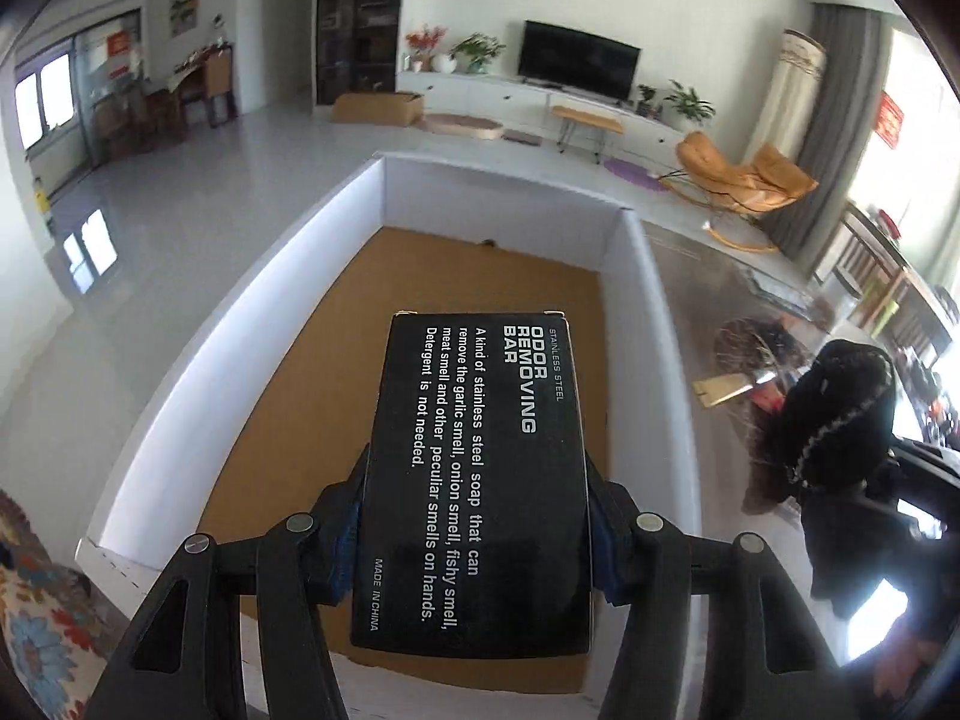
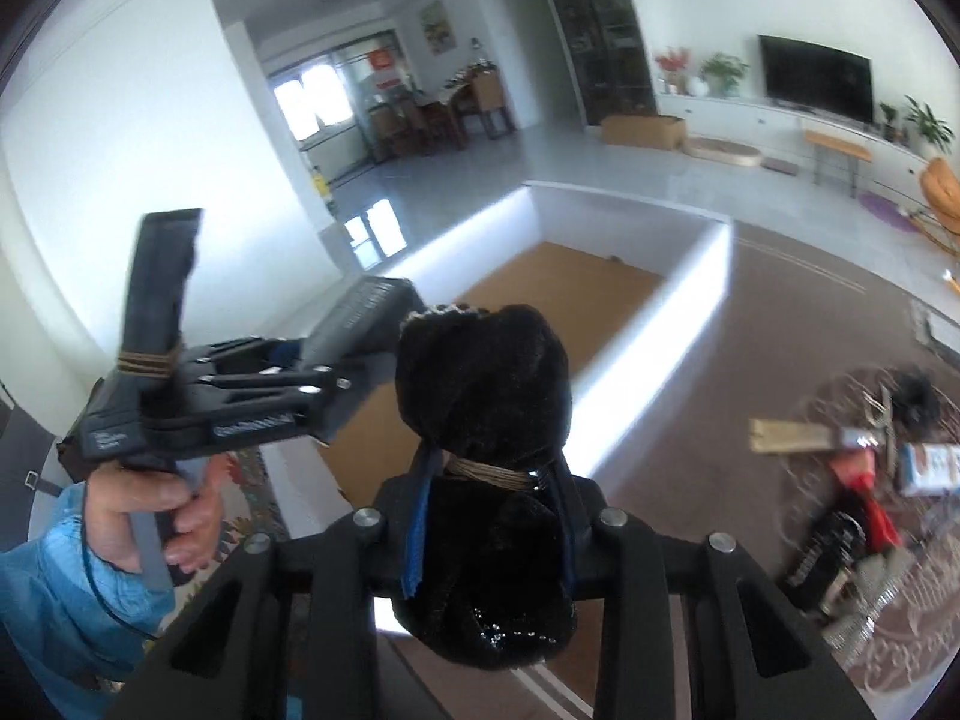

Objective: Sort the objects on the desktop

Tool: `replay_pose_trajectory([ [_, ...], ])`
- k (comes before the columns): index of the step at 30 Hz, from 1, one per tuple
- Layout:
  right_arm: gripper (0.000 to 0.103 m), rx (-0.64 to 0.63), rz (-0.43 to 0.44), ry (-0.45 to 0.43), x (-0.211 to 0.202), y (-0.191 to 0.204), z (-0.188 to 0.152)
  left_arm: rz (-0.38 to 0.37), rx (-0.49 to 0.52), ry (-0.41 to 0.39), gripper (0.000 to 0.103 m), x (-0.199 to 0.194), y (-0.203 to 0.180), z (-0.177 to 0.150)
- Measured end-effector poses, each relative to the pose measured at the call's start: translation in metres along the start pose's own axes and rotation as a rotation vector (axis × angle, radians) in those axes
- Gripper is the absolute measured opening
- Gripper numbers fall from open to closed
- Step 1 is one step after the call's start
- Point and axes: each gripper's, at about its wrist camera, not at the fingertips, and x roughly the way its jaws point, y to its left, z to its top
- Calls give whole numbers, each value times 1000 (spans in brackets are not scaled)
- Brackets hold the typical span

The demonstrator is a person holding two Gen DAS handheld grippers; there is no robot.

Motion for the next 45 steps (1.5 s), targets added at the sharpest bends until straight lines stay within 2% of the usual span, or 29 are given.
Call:
replay_pose_trajectory([
  [3, 33, -67, 13, 85, 60, 32, 10, 48, -55, 104, 58, 33, 35, -1],
  [6, 36, -122, -22, 181, 110, 50, 3, 155, -61, 223, 59, 61, 47, -8],
  [7, 45, -144, -59, 201, 121, 54, 0, 178, -58, 264, 59, 69, 50, -10],
  [8, 66, -159, -89, 221, 131, 57, -3, 189, -47, 296, 59, 76, 52, -12],
  [10, 86, -158, -115, 248, 143, 56, -10, 191, -25, 322, 63, 85, 52, -17],
  [12, 85, -200, -154, 259, 148, 54, -19, 207, 0, 321, 69, 88, 51, -22],
  [13, 86, -233, -175, 276, 151, 57, -21, 235, 27, 318, 69, 90, 47, -23],
  [17, 85, -233, -202, 314, 149, 56, -19, 315, 110, 286, 69, 89, 32, -28],
  [25, 85, -203, -221, 302, 125, 40, -34, 276, 128, 251, 69, 75, -2, -48],
  [29, 84, -202, -224, 270, 113, 34, -42, 296, 128, 223, 70, 70, -16, -55],
  [31, 86, -174, -202, 205, 106, 29, -39, 253, 81, 180, 71, 65, -18, -53],
  [33, 92, -149, -189, 108, 88, 21, -35, 218, 30, 96, 71, 45, -20, -51],
  [35, 103, -127, -218, -4, 56, 10, -36, 230, 39, 6, 76, 24, -32, -43],
  [36, 103, -106, -234, -52, 39, 1, -38, 228, 56, -37, 85, 12, -42, -43],
  [38, 103, -26, -279, -117, 8, -28, -47, 183, 97, -115, 87, -11, -65, -42],
  [40, 103, 79, -336, -155, -20, -65, -64, 110, 147, -164, 87, -30, -92, -41],
  [42, 103, 196, -411, -161, -54, -106, -98, 13, 203, -190, 87, -50, -124, -47],
  [45, 103, 349, -543, -105, -85, -168, -145, -128, 302, -172, 91, -64, -196, -55],
])
